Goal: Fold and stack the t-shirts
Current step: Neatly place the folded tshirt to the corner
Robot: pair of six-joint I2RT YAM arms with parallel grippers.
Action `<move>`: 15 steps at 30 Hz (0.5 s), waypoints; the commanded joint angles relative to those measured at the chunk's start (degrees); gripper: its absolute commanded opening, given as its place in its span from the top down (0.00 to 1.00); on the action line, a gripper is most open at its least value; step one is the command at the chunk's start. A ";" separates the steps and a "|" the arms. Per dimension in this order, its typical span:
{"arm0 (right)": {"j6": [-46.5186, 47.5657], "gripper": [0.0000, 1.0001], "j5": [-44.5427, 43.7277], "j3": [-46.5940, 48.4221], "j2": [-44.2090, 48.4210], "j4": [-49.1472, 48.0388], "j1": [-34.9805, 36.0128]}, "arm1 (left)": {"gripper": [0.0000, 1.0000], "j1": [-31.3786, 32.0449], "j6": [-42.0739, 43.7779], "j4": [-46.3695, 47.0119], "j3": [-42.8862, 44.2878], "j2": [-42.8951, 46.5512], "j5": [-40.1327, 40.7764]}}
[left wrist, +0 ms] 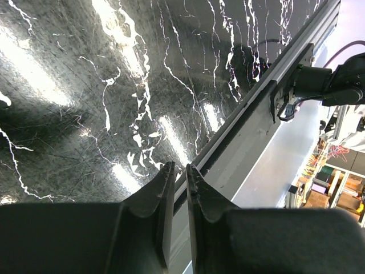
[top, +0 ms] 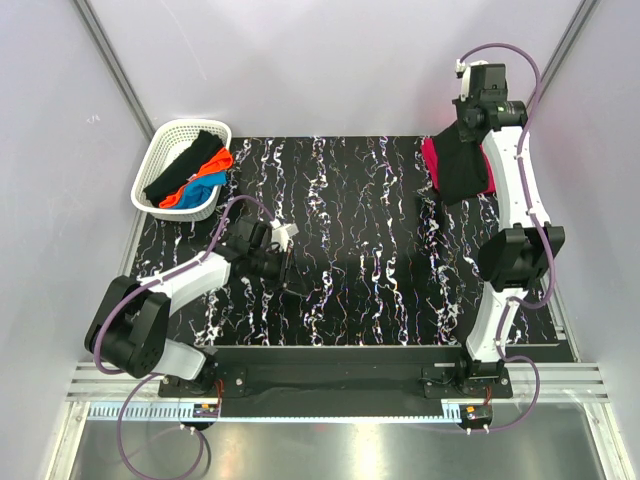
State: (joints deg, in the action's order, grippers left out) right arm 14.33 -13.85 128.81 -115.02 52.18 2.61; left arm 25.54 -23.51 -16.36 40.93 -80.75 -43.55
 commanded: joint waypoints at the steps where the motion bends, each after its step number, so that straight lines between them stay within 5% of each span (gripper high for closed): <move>1: 1.66 1.00 -0.04 -1.11 1.91 -1.47 -0.24 | 0.81 -0.23 0.13 2.91 1.09 1.38 -2.85; 15: 5.45 1.00 0.05 6.27 -6.52 -3.14 -0.24 | 0.80 -0.32 -0.22 3.09 0.47 2.09 -2.42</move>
State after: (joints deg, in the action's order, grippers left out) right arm 17.82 -13.87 130.39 -120.38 51.90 2.61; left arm 25.54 -23.79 -15.35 40.91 -80.29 -44.01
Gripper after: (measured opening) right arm 0.085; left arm 0.201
